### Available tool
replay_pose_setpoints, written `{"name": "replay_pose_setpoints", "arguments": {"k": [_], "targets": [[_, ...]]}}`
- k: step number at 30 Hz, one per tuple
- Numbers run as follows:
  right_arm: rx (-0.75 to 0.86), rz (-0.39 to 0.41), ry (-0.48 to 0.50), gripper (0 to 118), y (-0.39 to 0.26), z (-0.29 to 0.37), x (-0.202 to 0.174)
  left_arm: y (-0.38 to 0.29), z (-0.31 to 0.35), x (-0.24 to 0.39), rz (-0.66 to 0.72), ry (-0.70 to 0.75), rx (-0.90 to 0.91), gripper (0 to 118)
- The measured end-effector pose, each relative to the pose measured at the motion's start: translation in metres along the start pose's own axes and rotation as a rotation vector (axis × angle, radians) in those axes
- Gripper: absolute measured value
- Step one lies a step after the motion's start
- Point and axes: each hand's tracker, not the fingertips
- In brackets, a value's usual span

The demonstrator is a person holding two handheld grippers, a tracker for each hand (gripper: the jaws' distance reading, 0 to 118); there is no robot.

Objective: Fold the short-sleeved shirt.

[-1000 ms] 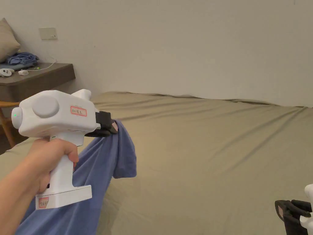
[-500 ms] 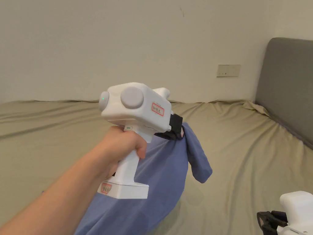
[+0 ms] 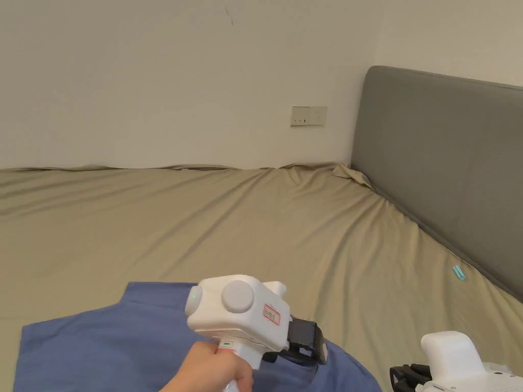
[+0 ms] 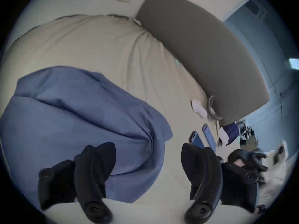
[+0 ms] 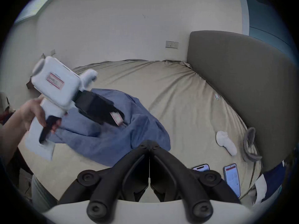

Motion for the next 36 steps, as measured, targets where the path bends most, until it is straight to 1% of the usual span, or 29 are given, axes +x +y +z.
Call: {"name": "replay_pose_setpoints", "arguments": {"k": [3,5,6,7,8,9,10,11,14,18,22,23,24,25,26,28,29,30,32,35,36], "targets": [[0.005,-0.003,0.031,3,0.006,-0.005,-0.005,0.003,0.08,-0.018,-0.021,0.061,0.168,95],[0.013,0.001,0.046,3,0.009,-0.007,-0.011,-0.009,0.136,-0.037,-0.04,0.106,0.256,95],[0.018,0.005,0.05,3,0.012,-0.01,-0.014,-0.021,0.165,-0.051,-0.027,0.174,0.303,94],[0.023,0.01,0.055,3,0.015,-0.012,-0.016,-0.032,0.189,-0.063,-0.026,0.224,0.358,79],[0.026,0.013,0.061,3,0.019,-0.014,-0.02,-0.045,0.211,-0.077,-0.021,0.292,0.418,49],[0.027,0.013,0.068,3,0.023,-0.017,-0.022,-0.061,0.231,-0.091,0.007,0.403,0.431,10],[0.03,0.016,0.076,3,0.026,-0.019,-0.025,-0.072,0.243,-0.103,0.019,0.47,0.462,0],[0.035,0.021,0.084,3,0.03,-0.023,-0.028,-0.085,0.26,-0.119,0.068,0.586,0.496,0],[0.042,0.043,0.097,3,0.04,-0.032,-0.038,-0.119,0.29,-0.164,0.212,0.562,0.457,0],[0.039,0.061,0.102,3,0.051,-0.049,-0.051,-0.13,0.299,-0.202,0.253,0.618,0.422,0],[0.027,0.073,0.103,3,0.057,-0.063,-0.058,-0.099,0.282,-0.237,0.274,0.609,0.402,0],[0.021,0.078,0.102,3,0.058,-0.066,-0.059,-0.086,0.273,-0.249,0.272,0.607,0.381,4],[0.015,0.088,0.098,3,0.058,-0.069,-0.06,-0.073,0.262,-0.26,0.279,0.604,0.333,28],[0.009,0.094,0.095,3,0.058,-0.071,-0.06,-0.062,0.252,-0.271,0.293,0.605,0.299,82],[-0.001,0.097,0.088,3,0.057,-0.074,-0.06,-0.047,0.238,-0.284,0.312,0.609,0.261,105],[-0.014,0.092,0.079,3,0.055,-0.078,-0.058,-0.032,0.214,-0.305,0.346,0.6,0.211,104],[-0.021,0.088,0.076,3,0.053,-0.079,-0.056,-0.02,0.203,-0.315,0.36,0.576,0.24,104],[-0.029,0.085,0.072,3,0.051,-0.079,-0.055,-0.012,0.191,-0.326,0.383,0.56,0.231,104],[-0.044,0.087,0.062,3,0.047,-0.08,-0.053,0.002,0.169,-0.345,0.434,0.57,0.235,104],[-0.063,0.09,0.054,3,0.041,-0.079,-0.05,0.003,0.142,-0.347,0.476,0.571,0.194,104],[-0.066,0.09,0.051,3,0.04,-0.08,-0.049,0.003,0.135,-0.348,0.465,0.563,0.189,104]]}}
